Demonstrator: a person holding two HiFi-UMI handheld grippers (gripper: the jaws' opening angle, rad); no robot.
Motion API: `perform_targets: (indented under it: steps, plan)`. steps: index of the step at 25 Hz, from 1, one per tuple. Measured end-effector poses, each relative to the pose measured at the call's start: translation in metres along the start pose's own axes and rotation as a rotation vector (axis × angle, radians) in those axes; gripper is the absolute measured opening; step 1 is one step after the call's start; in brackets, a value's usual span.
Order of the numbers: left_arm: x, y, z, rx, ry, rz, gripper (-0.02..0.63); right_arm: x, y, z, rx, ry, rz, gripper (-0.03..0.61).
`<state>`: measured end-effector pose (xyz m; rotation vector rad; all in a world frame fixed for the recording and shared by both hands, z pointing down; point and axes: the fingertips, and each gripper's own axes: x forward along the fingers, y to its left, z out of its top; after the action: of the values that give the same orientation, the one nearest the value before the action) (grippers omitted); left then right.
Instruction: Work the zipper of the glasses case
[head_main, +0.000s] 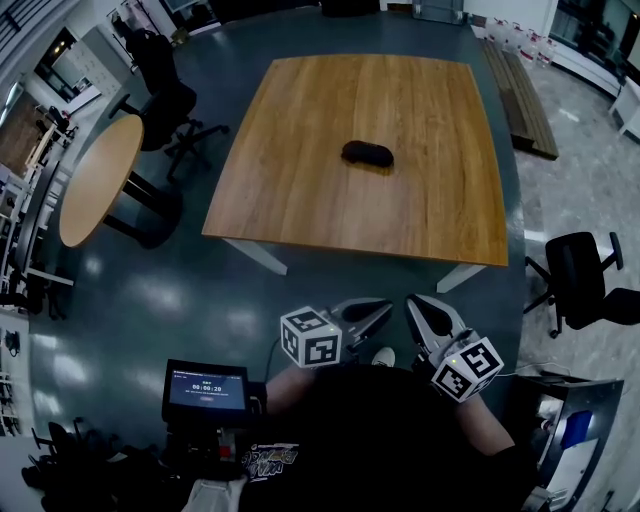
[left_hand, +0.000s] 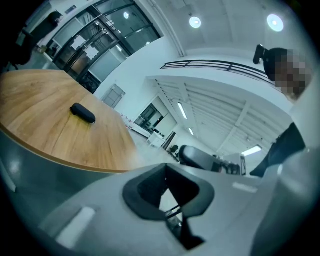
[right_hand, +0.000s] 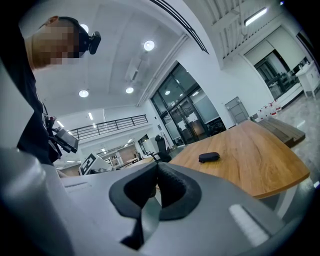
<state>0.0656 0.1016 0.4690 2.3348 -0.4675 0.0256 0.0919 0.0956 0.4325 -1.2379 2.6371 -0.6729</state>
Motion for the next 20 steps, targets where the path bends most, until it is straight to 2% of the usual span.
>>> perform_targets:
  steps: [20]
  plan:
    - [-0.0084, 0.004, 0.0028, -0.008, -0.036, 0.034, 0.0, 0.0032, 0.0042, -0.001, -0.01, 0.008, 0.026, 0.005]
